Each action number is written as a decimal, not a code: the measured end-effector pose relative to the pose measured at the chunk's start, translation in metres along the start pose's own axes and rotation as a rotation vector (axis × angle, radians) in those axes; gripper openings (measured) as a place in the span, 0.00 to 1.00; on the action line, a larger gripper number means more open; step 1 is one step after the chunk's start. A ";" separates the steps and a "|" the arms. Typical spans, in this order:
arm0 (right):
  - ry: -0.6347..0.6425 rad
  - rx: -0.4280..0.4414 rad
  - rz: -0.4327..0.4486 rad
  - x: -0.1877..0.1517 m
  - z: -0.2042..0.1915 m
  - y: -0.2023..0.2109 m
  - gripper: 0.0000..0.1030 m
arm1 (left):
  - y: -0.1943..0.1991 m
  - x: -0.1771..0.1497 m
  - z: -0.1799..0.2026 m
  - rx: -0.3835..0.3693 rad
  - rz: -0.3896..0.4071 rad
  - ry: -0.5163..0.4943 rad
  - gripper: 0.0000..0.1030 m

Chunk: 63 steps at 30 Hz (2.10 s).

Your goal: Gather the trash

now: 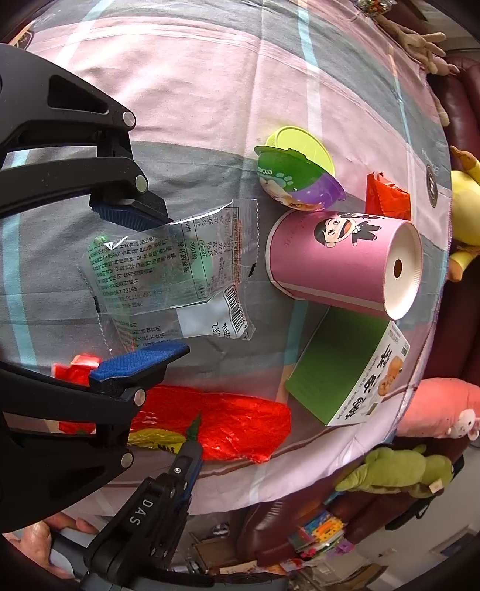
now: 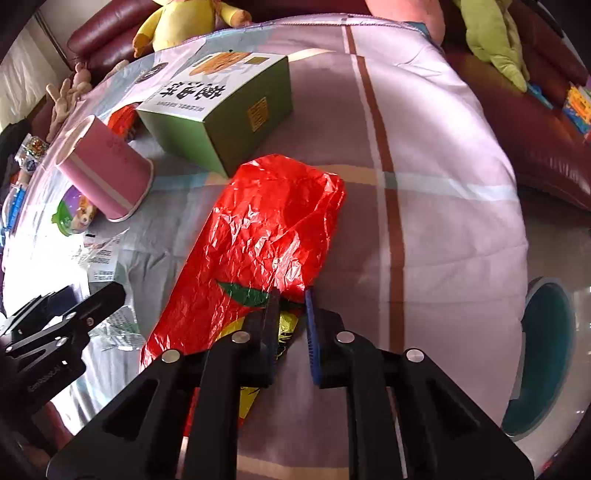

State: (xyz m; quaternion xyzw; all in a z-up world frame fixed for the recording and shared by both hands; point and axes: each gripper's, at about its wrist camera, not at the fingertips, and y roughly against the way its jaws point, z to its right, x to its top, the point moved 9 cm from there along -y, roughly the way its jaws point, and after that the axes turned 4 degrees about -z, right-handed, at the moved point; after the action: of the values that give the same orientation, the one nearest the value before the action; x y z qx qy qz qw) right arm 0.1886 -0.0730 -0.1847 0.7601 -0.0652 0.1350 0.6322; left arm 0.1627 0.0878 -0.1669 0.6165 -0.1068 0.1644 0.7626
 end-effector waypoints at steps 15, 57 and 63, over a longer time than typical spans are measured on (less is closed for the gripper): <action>-0.139 0.080 0.128 -0.003 0.050 0.079 0.04 | 0.040 0.003 0.048 -0.018 0.058 -0.115 0.53; -0.578 -0.002 0.322 -0.110 0.345 0.185 0.04 | -0.010 -0.065 0.380 -0.219 -0.095 -0.656 0.54; -0.610 0.019 0.274 -0.128 0.368 0.165 0.04 | -0.038 -0.082 0.408 -0.209 -0.155 -0.682 0.54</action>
State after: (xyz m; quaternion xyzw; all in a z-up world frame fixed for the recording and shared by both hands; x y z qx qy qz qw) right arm 0.0672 -0.4743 -0.1260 0.7556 -0.3517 -0.0144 0.5524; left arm 0.1180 -0.3273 -0.1423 0.5608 -0.3241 -0.1209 0.7522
